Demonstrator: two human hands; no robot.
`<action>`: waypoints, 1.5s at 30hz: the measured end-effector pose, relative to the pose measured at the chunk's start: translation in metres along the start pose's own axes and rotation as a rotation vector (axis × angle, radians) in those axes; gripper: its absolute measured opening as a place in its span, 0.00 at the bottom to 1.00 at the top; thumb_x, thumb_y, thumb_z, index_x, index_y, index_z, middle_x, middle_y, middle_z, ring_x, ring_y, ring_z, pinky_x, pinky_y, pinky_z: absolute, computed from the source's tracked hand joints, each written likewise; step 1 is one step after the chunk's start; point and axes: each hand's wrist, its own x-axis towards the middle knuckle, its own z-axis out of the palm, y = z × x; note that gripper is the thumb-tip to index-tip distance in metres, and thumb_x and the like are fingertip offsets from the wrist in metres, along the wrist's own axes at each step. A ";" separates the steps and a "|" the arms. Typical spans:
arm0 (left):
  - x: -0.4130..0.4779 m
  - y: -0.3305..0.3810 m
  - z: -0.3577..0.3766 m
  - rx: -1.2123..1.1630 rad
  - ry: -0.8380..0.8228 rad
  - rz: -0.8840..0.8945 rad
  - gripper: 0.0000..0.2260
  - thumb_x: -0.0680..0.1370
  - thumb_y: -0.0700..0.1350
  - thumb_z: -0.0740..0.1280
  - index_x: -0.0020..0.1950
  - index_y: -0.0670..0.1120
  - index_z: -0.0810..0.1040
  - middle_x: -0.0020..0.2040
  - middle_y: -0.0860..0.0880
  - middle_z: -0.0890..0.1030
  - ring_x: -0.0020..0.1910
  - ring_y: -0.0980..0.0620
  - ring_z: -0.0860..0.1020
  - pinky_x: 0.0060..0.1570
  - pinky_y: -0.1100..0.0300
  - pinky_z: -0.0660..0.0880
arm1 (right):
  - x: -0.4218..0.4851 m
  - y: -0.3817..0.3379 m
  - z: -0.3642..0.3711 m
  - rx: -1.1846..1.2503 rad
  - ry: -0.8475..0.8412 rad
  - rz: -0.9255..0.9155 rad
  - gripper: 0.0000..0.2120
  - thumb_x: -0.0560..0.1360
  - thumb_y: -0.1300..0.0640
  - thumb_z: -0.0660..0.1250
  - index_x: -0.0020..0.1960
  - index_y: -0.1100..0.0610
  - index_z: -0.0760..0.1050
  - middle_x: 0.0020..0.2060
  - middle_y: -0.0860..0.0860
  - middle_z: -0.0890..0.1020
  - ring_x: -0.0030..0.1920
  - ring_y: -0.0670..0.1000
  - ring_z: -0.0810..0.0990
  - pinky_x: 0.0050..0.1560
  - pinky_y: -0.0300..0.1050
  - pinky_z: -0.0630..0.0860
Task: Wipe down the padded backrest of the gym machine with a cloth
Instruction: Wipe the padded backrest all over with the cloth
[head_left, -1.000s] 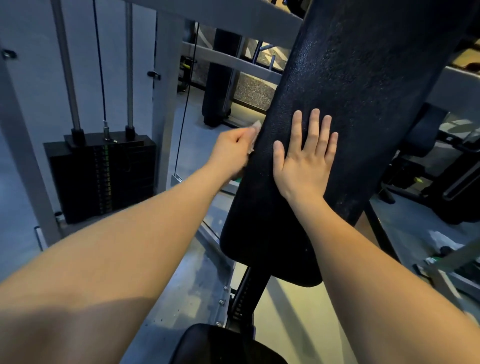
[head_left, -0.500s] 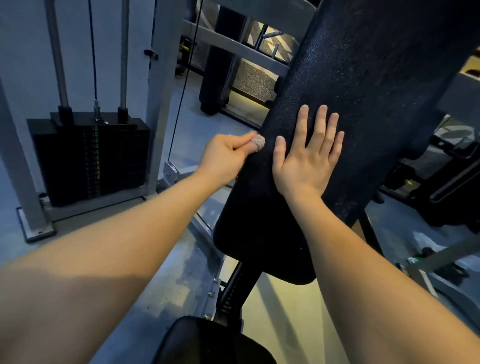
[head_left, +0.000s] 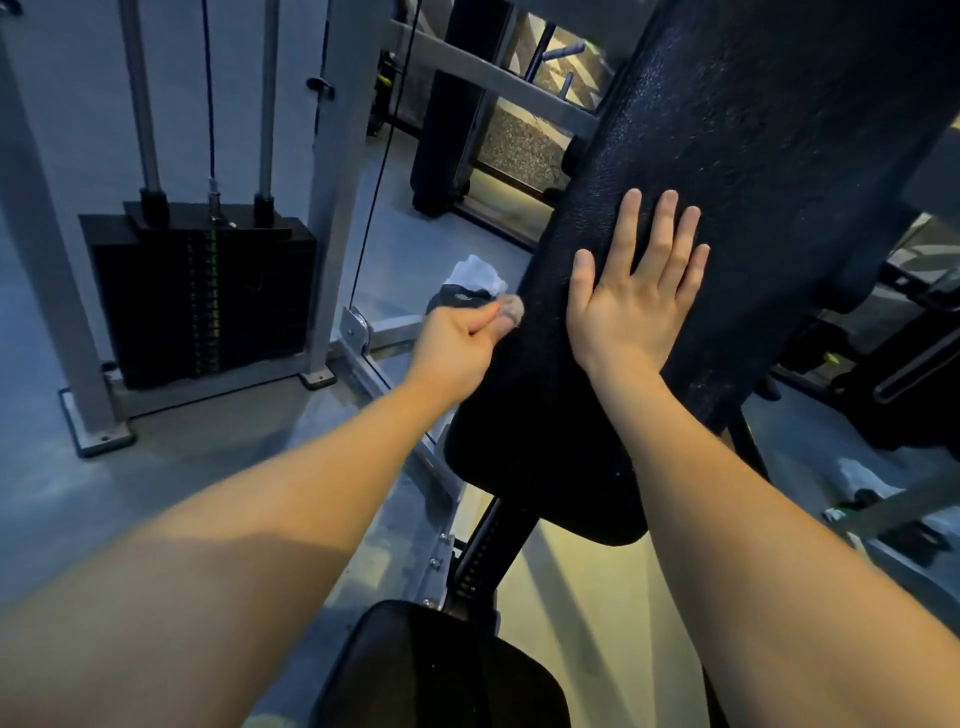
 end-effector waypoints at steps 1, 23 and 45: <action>-0.011 -0.010 -0.004 0.012 -0.004 -0.014 0.13 0.81 0.41 0.70 0.65 0.40 0.80 0.59 0.54 0.81 0.56 0.68 0.77 0.69 0.63 0.70 | -0.005 -0.001 0.000 0.008 -0.014 0.009 0.32 0.85 0.41 0.49 0.84 0.53 0.49 0.83 0.58 0.52 0.82 0.61 0.49 0.81 0.62 0.48; 0.038 -0.007 -0.007 -0.118 -0.103 -0.168 0.10 0.82 0.50 0.64 0.50 0.52 0.85 0.45 0.43 0.81 0.42 0.48 0.78 0.47 0.56 0.73 | -0.022 -0.008 0.003 0.019 0.012 0.002 0.39 0.80 0.37 0.56 0.84 0.56 0.53 0.82 0.60 0.55 0.82 0.63 0.51 0.80 0.63 0.47; -0.030 -0.037 -0.004 0.035 -0.009 0.043 0.15 0.83 0.43 0.66 0.70 0.43 0.78 0.62 0.51 0.82 0.65 0.62 0.75 0.68 0.61 0.71 | -0.068 -0.012 0.011 -0.004 -0.029 -0.052 0.34 0.84 0.41 0.54 0.84 0.56 0.52 0.82 0.59 0.55 0.82 0.63 0.51 0.81 0.62 0.47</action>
